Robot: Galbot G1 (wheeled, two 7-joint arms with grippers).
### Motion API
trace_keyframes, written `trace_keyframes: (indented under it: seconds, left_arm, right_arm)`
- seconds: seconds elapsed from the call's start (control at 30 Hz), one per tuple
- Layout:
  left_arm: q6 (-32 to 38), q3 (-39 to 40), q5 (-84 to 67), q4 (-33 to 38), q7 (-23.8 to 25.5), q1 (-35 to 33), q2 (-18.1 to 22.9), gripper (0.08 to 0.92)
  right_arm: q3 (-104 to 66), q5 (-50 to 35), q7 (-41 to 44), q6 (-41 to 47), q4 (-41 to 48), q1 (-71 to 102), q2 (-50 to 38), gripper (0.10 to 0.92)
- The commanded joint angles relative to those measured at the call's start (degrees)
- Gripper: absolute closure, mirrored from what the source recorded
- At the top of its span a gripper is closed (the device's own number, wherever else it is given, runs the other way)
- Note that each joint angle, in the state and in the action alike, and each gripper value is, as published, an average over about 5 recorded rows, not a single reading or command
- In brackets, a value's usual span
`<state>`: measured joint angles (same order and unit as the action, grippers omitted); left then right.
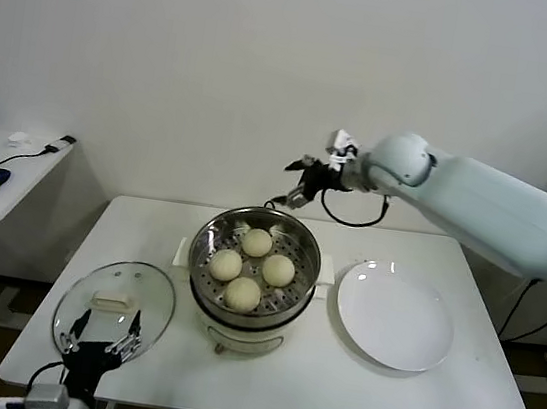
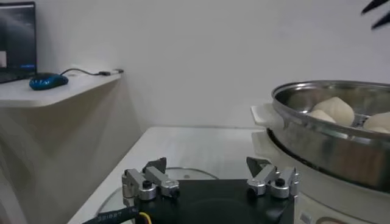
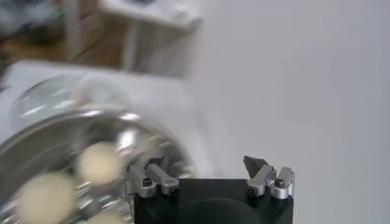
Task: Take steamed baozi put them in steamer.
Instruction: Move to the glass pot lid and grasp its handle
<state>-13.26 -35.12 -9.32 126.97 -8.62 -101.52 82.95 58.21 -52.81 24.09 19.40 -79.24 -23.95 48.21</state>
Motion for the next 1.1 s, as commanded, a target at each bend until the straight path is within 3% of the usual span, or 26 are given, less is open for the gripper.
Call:
trace_keyframes:
  seconds: [0.03,0.2,0.4,0.67,0.93,1.0,1.1]
  left_arm:
    - [0.33,0.07,0.29,-0.07,0.13,0.45,-0.02,0.177]
    - [1.63,-0.28,0.39,-2.01,0.62,2.38,-1.17,0.177]
    - [4.25,-0.37,3.83,-5.35,1.41,4.59,-2.15,0.177]
    - [12.43,0.26,13.36,-10.51,1.4,6.29,-2.17,0.177]
    - [20.14,-0.15,22.86,-15.85,-0.24,7.12,-2.89,0.177]
    - [22.24,-0.55,28.38,-17.3,-2.79,7.39,-3.23,0.177]
    - [25.44,-1.72,44.73,-20.89,-10.5,8.39,-3.96,0.177]
  right_arm:
    - [-56.7,6.84,-21.84,-6.02,-11.45,53.45,-21.7,0.203]
    - [-87.69,14.89,-21.42,-11.79,-15.95,88.84,-14.33,0.203]
    - [-99.46,20.0,-19.37,-21.82,-16.04,107.35,0.5,0.203]
    - [-97.0,23.58,-18.66,-32.64,-12.54,113.42,13.35,0.203]
    - [-93.43,27.93,-18.77,-34.3,-11.76,113.95,19.53,0.203]
    - [-92.95,29.3,-19.16,-33.74,-11.85,113.62,20.38,0.203]
    - [-92.56,30.17,-19.63,-32.63,-12.28,113.08,20.97,0.203]
